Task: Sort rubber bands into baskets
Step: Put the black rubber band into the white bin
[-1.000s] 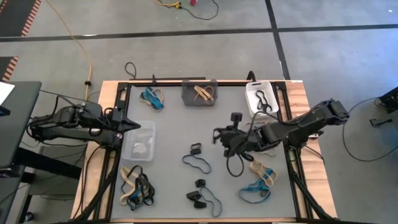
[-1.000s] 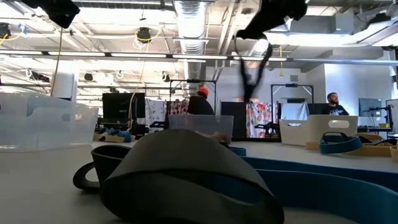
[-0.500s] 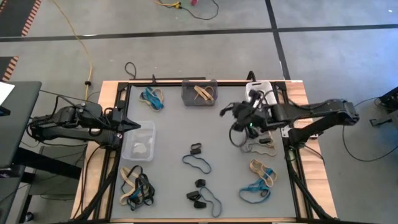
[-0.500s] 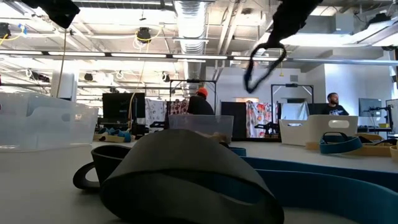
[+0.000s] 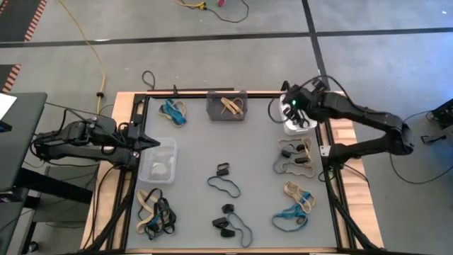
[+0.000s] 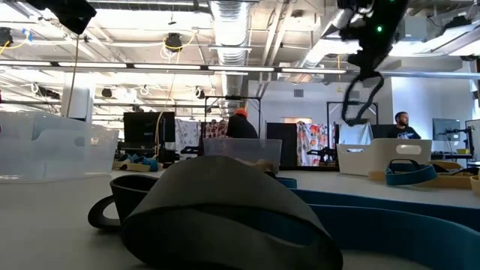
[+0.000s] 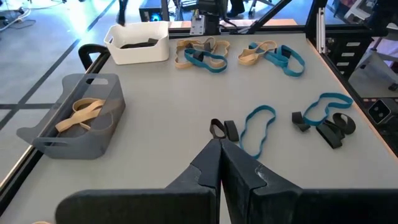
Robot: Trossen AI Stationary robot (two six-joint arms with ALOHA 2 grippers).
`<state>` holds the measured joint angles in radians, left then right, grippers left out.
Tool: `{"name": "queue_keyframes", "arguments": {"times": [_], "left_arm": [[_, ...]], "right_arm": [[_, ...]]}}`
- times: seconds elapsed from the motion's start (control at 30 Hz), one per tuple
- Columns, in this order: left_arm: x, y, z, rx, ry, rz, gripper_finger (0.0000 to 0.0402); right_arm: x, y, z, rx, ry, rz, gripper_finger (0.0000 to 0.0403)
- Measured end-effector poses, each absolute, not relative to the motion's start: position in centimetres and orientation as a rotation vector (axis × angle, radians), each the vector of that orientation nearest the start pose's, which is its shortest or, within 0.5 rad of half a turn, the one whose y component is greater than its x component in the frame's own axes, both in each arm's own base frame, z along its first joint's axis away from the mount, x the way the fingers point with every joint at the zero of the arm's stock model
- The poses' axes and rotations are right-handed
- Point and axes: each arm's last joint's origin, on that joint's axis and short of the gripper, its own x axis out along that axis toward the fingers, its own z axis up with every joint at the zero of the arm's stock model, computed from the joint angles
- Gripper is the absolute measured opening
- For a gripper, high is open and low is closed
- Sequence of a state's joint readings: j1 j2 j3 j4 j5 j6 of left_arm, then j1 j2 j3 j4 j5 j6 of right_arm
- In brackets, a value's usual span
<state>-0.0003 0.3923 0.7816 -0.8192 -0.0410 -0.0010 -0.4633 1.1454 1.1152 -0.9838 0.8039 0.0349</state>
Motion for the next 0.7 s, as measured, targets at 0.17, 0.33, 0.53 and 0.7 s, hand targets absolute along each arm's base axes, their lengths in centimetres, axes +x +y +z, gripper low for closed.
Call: {"name": "queue_keyframes", "arguments": {"times": [0.17, 0.33, 0.53, 0.7], "left_arm": [[6.8, 0.1, 31.3, 0.008, 0.43, 0.04, 0.0], [6.8, 0.1, 31.3, 0.008, 0.43, 0.04, 0.0], [6.8, 0.1, 31.3, 0.008, 0.43, 0.04, 0.0], [6.8, 0.1, 31.3, 0.008, 0.43, 0.04, 0.0]], "right_arm": [[15.8, -13.4, 30.9, -0.002, 1.093, -1.183, 0.0024], [14.4, -14.8, 28.3, 0.107, 1.142, -1.19, 0.0029], [13.8, -15.3, 24.9, 0.196, 1.156, -1.133, 0.0027], [13.5, -15.4, 23.1, 0.218, 1.151, -1.124, 0.0035]]}}
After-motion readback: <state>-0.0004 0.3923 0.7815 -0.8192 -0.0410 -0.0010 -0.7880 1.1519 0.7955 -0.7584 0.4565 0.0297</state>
